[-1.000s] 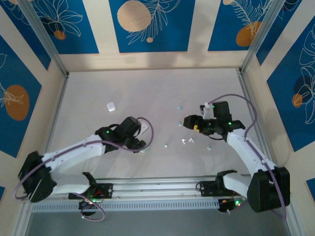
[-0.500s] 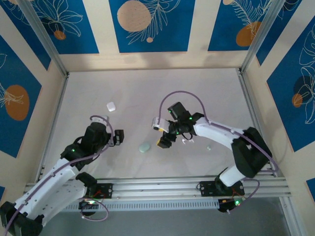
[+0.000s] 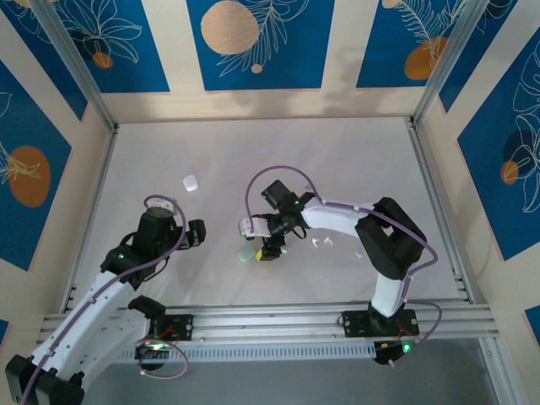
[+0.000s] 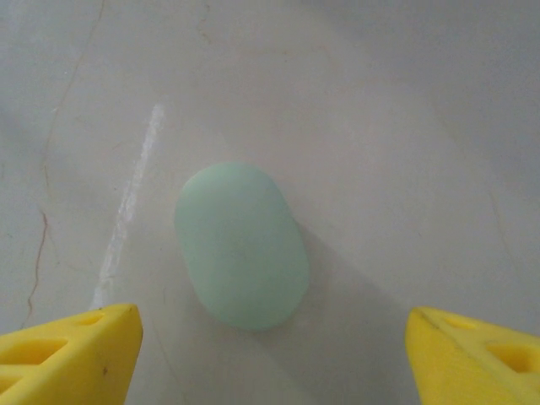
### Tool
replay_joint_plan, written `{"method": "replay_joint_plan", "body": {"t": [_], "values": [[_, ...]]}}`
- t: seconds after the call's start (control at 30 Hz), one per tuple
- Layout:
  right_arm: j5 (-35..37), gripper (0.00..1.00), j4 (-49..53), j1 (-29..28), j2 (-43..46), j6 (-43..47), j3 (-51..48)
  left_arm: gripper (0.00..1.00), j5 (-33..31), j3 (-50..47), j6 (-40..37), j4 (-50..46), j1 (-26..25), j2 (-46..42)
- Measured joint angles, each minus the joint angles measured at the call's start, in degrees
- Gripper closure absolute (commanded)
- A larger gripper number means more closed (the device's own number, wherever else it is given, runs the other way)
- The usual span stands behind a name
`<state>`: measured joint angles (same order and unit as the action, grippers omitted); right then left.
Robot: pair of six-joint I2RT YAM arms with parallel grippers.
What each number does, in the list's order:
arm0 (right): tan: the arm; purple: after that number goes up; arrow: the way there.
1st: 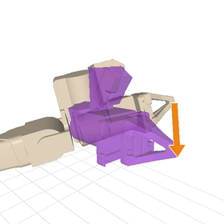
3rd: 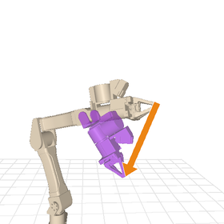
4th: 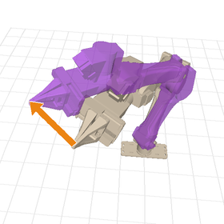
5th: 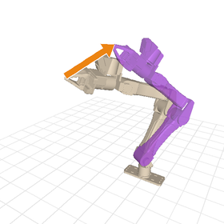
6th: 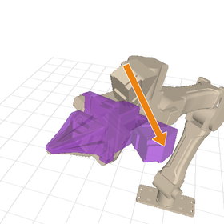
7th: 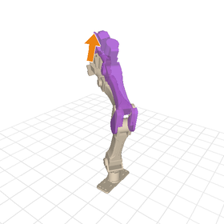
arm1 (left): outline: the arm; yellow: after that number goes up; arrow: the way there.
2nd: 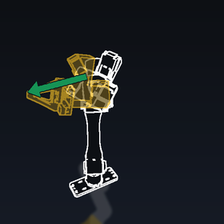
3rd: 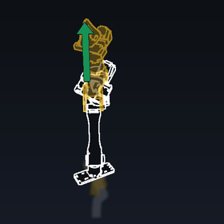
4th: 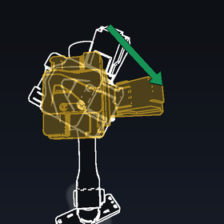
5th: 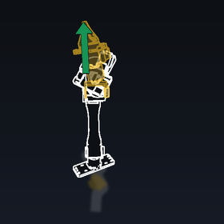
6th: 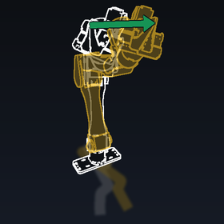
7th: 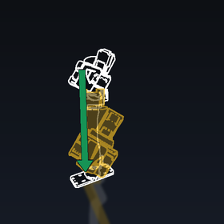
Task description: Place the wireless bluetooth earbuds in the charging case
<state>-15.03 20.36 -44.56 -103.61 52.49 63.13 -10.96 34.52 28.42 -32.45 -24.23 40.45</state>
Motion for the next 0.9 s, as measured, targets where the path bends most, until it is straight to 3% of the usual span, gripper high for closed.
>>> {"method": "replay_joint_plan", "body": {"t": [0.3, 0.9], "values": [[-0.09, 0.33, 1.31, -1.33, -4.15, 1.97, 2.93, 0.00, 0.02, 0.00, -0.04, -0.20, 0.13, 0.33], [1.90, 0.42, 1.27, -3.63, -5.51, -0.22, 3.08, 0.00, 0.50, 0.02, -0.37, -0.37, 0.24, 1.16]]}}
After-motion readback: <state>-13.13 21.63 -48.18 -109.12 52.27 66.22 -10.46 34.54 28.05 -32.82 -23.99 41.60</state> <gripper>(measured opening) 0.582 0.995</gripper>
